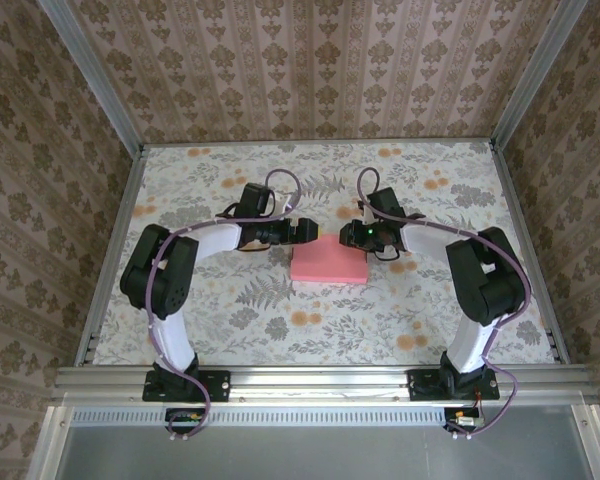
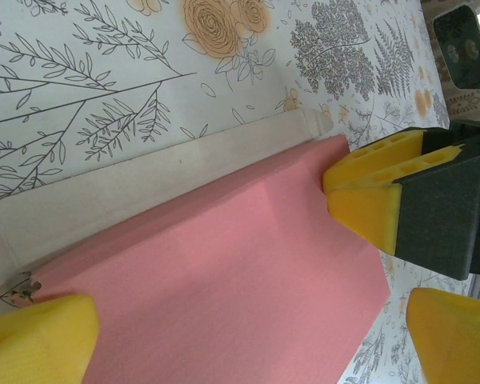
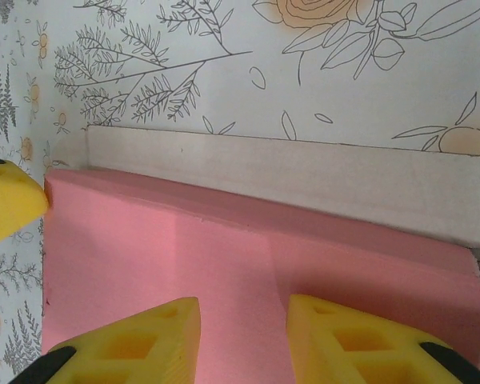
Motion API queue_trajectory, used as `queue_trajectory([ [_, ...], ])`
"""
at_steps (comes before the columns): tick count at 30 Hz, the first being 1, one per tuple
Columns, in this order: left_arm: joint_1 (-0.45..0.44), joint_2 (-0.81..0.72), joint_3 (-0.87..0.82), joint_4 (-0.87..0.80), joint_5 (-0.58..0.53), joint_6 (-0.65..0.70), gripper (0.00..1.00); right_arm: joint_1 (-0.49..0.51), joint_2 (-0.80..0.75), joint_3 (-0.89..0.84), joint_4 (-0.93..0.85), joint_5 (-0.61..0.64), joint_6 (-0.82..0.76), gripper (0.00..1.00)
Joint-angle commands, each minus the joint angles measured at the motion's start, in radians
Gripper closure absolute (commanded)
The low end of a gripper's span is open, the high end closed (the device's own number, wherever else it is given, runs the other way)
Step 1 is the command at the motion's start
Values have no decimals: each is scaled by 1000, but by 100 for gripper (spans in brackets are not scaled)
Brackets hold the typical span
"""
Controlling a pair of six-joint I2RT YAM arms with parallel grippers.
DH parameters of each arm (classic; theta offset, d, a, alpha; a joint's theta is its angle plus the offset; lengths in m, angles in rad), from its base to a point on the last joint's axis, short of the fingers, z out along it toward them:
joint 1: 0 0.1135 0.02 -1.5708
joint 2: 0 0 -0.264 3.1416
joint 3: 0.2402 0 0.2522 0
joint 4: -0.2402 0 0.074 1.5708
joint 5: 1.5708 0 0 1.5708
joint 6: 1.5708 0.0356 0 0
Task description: Fold the paper box
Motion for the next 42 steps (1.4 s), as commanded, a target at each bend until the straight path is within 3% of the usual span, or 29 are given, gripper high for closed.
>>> queue_trajectory([
  [1, -16, -19, -73, -84, -64, 10, 0, 14, -23, -76, -44, -3, 25, 62],
  [10, -49, -202, -158, -181, -107, 17, 0, 117, -191, -153, -86, 36, 50, 59],
  [16, -17, -312, -110, -368, -152, 69, 0, 99, -313, -104, -239, 60, -10, 54],
  [23, 32, -250, 7, -523, -123, 158, 0, 16, -301, 3, -407, 83, -75, 51],
  [29, 81, -105, 133, -631, -126, 211, 0, -74, -206, 17, -375, 2, -104, 54],
  [38, 103, 62, 226, -632, -87, 228, 27, -121, -68, 41, -315, -72, -128, 59],
  [42, 113, 99, 235, -613, -56, 227, 34, -121, -22, 47, -290, -81, -121, 60],
])
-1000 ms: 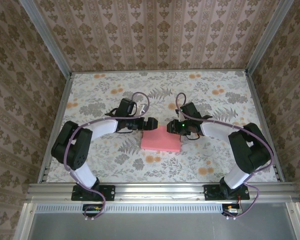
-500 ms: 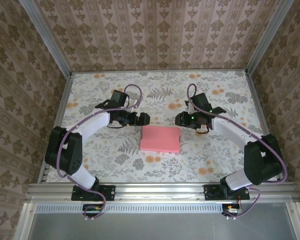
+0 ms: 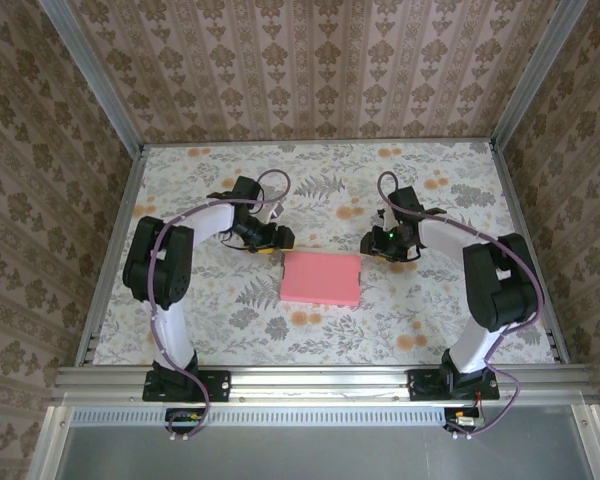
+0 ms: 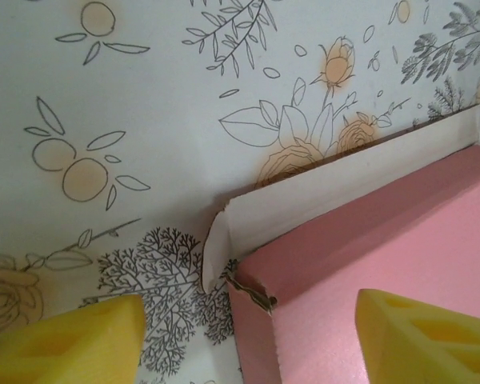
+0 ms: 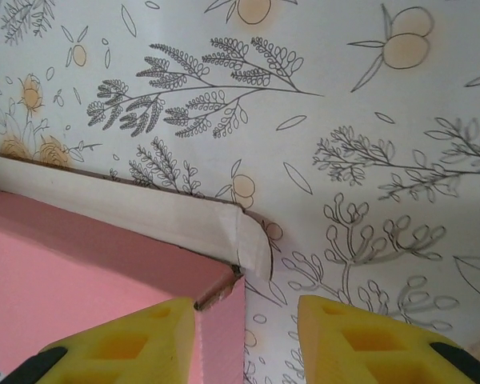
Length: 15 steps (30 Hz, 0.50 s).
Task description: Fold the paper box
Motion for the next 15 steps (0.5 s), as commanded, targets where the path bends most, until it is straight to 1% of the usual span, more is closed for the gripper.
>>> queue_trajectory([
  [1, 16, 22, 27, -5, 57, 12, 36, -2, 34, 28, 32, -37, -10, 60],
  [3, 20, 34, 28, 2, 81, 6, 41, -2, 51, 27, 43, -37, -4, 61],
  [4, 21, 40, 29, 3, 99, 4, 41, -3, 59, 26, 48, -39, -2, 61],
  [8, 20, 52, 29, 5, 116, 3, 44, -2, 77, 23, 60, -40, 5, 64],
  [9, 20, 55, 28, 6, 123, 3, 48, -3, 79, 22, 62, -40, 6, 64],
  [15, 20, 68, 29, 14, 141, -3, 52, -2, 89, 17, 75, -46, 11, 68],
])
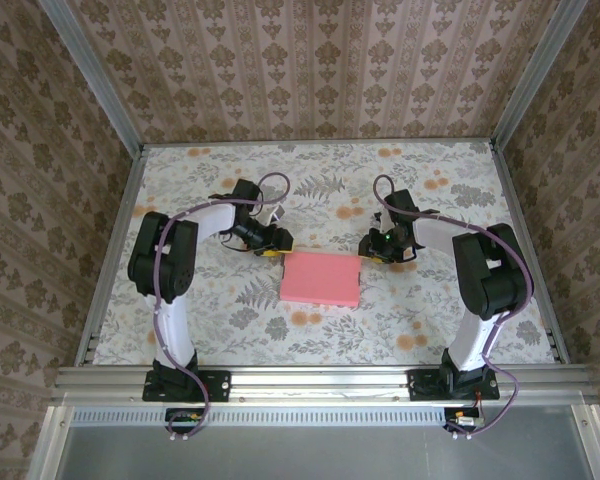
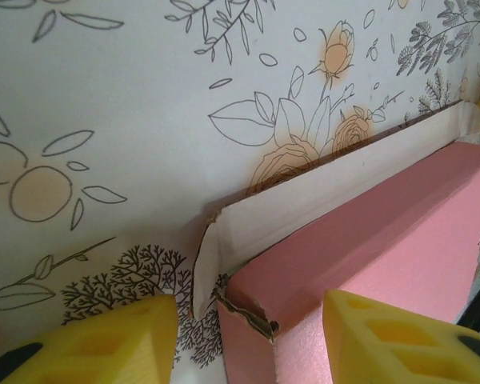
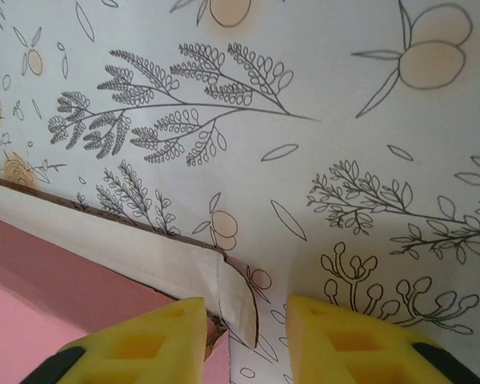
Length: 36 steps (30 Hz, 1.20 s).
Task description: Fold the paper box
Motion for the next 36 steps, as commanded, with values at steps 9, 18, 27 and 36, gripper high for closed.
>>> queue_trajectory([
  [9, 7, 13, 22, 11, 41, -10, 64, -2, 22, 7, 35, -56, 18, 79],
  [18, 34, 26, 14, 22, 8, -36, 50, -2, 22, 2, 33, -47, 17, 82],
  [27, 62, 34, 17, 60, 32, -67, 48, -3, 24, 2, 36, -47, 15, 81],
  [36, 61, 65, 35, 68, 59, -71, 53, -3, 30, -1, 39, -51, 16, 82],
])
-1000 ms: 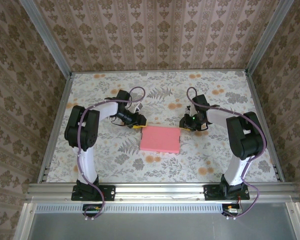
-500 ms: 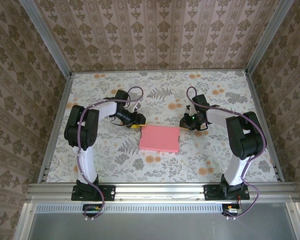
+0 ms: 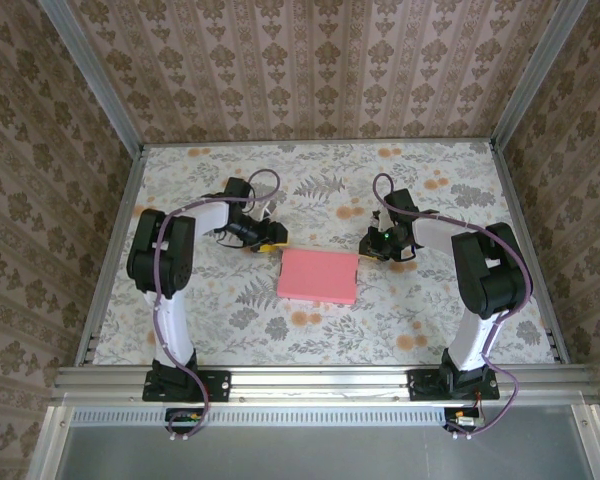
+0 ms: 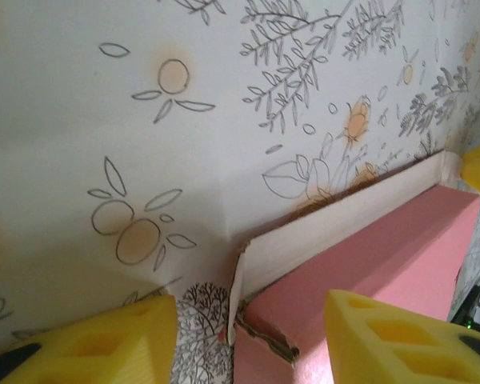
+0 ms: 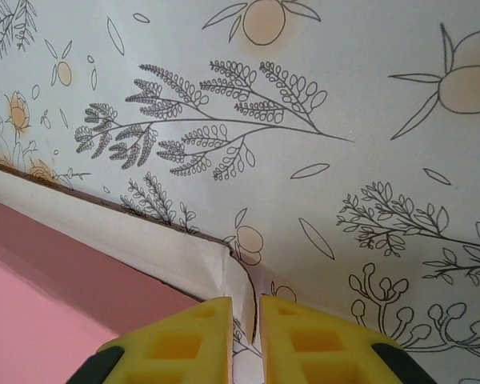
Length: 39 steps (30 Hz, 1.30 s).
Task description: Fold the paper box
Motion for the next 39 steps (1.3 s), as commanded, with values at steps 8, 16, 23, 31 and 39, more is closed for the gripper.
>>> queue_trajectory([
  [8, 3, 50, 32, 1, 23, -1, 66, -2, 33, 5, 11, -27, 9, 83],
  [16, -2, 57, 39, -10, 25, 18, 75, -2, 47, 19, 15, -37, 7, 83],
  [23, -2, 51, 42, -7, 31, 27, 87, -3, 50, 38, 1, -33, -7, 87],
  [31, -3, -19, 20, 17, 40, 42, 95, -3, 12, 36, 6, -30, -13, 92],
  [39, -5, -156, -82, 196, 68, -23, 95, -2, -69, -12, 82, -23, -10, 95],
])
